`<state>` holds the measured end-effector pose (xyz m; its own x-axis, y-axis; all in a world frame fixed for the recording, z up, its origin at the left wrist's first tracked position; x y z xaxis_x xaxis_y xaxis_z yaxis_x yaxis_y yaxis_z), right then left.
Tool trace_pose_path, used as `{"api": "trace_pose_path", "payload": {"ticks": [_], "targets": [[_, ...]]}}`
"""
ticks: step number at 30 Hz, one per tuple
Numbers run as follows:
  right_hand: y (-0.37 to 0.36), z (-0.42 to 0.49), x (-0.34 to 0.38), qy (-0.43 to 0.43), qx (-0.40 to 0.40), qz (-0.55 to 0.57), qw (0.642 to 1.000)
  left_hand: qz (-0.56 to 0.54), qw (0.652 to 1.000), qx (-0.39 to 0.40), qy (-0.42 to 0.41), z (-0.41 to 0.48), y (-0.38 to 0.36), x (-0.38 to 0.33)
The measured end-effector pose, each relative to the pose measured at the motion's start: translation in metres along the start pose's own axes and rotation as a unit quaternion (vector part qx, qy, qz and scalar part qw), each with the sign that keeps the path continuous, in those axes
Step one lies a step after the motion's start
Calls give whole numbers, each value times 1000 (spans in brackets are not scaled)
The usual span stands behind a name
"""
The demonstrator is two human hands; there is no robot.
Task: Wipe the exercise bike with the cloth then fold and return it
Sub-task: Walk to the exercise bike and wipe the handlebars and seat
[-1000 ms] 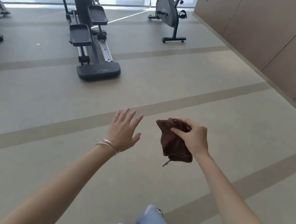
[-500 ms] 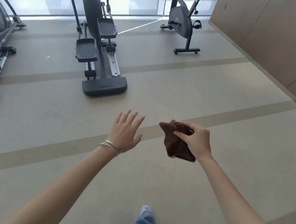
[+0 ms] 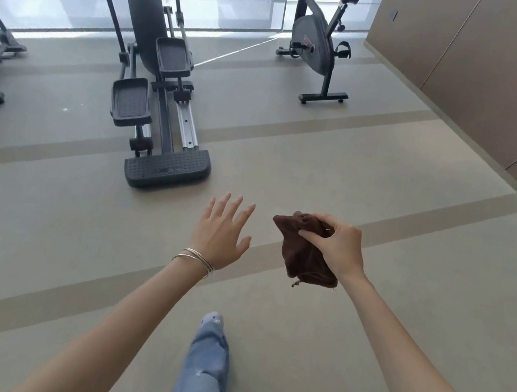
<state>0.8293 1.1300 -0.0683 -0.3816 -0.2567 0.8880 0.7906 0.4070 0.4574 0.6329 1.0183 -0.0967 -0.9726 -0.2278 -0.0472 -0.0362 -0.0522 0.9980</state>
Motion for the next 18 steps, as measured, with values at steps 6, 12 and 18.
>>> {"api": "trace_pose_path", "payload": {"ticks": [6, 12, 18], "targets": [[-16, 98, 13, 5, -22, -8, 1000, -7, 1000, -11, -19, 97, 1, 44], [-35, 199, 31, 6, -49, -30, 998, 7, 999, -20, -44, 202, 17, 99], [-49, 271, 44, 18, -61, -26, 998, 7, 998, -21, -55, 276, 20, 134]]}}
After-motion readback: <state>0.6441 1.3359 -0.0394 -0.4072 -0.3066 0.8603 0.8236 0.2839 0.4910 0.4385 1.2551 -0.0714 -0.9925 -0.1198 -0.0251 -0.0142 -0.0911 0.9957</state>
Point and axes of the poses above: each hand's wrist, its own z-axis towards the middle knuckle, its own y-axis out of the back of the hand, x = y × z, the point moved 2 cm from there along z, towards the middle knuckle
